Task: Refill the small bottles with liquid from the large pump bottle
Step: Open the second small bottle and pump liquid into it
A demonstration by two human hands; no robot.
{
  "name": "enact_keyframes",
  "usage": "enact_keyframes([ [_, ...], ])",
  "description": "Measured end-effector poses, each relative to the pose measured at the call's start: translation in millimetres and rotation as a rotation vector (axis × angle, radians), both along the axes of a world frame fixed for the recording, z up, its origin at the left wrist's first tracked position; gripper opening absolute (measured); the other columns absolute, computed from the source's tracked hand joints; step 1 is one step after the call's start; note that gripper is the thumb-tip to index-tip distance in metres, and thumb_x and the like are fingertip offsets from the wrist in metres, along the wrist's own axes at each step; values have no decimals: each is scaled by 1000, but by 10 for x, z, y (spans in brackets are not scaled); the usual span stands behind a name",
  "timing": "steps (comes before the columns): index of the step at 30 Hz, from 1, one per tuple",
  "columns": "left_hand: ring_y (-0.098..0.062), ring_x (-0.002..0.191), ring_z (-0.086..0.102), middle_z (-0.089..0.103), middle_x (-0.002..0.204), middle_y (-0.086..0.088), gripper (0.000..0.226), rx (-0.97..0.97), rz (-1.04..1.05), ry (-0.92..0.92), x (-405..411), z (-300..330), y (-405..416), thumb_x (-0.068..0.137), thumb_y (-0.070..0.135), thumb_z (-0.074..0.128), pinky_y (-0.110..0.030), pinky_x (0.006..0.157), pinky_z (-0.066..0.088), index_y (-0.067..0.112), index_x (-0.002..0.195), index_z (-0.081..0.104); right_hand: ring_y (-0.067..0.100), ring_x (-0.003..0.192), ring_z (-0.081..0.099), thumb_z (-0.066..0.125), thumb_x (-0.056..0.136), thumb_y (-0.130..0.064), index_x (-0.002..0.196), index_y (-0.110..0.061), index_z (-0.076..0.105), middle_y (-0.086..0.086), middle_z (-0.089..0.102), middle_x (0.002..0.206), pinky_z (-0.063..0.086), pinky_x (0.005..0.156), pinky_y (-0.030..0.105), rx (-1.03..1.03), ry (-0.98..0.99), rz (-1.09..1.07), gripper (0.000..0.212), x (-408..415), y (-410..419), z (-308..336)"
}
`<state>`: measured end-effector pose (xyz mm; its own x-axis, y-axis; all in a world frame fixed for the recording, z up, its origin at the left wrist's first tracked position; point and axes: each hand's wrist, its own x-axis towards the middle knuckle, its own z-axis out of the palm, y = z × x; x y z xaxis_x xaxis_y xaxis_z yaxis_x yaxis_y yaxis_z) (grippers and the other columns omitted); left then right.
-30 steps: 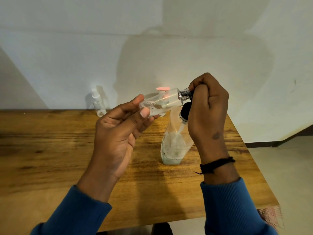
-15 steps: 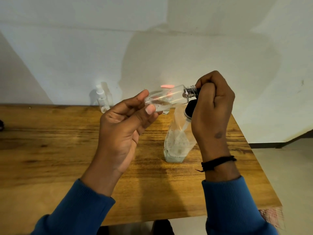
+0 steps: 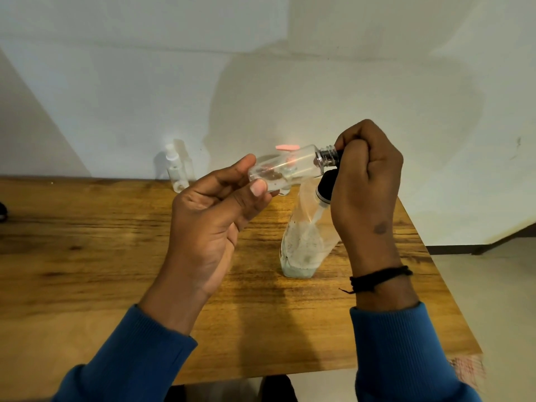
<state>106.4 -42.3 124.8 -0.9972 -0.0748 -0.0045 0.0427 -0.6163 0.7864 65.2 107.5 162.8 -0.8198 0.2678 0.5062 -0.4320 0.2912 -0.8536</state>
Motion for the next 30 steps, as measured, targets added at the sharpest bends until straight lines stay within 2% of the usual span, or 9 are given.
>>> enact_keyframes([
  [6,-41,106,64,65,119,-31,37,7,15,0,6,12,-15,69,0,72,-26,76,58,5,106,73,4,51,37,33,89,4,74,-5,49,-4,40,60,29,46,18,-5,34,-58,23,9,-63,-44],
  [10,-44,109,63,61,122,-34,37,11,21,-12,15,15,-16,68,1,72,-26,75,58,6,105,74,5,52,37,34,88,0,73,-6,48,-7,40,59,29,47,23,32,14,-55,22,2,-44,-54],
  [13,-43,105,63,58,123,-37,38,21,18,-6,13,35,-6,68,2,72,-25,74,58,5,106,74,5,51,39,34,88,3,73,-5,50,-4,41,58,28,46,22,72,39,-76,23,3,-20,-3],
  [20,-39,103,66,67,118,-28,35,30,24,-24,12,17,-25,67,2,73,-25,74,58,6,102,75,4,49,37,34,88,2,73,-5,49,-5,40,59,28,45,21,28,16,-54,22,7,-56,-45],
  [24,-40,104,65,64,119,-32,37,15,14,-4,10,32,-11,67,3,74,-25,74,58,7,104,75,5,50,39,35,89,4,73,-5,49,-3,41,58,28,45,20,54,38,-78,23,11,-33,-9],
  [27,-42,110,64,68,119,-26,37,23,35,-21,4,10,-23,68,1,72,-24,73,58,4,105,73,5,51,39,34,89,4,74,-5,48,-2,40,59,29,46,21,12,24,-56,23,23,-79,-67],
  [30,-42,111,65,70,117,-22,37,25,36,-32,-1,9,-22,68,0,71,-23,71,58,3,105,73,4,49,41,34,90,3,74,-4,48,7,41,60,29,44,19,36,12,-46,23,28,-68,-40],
])
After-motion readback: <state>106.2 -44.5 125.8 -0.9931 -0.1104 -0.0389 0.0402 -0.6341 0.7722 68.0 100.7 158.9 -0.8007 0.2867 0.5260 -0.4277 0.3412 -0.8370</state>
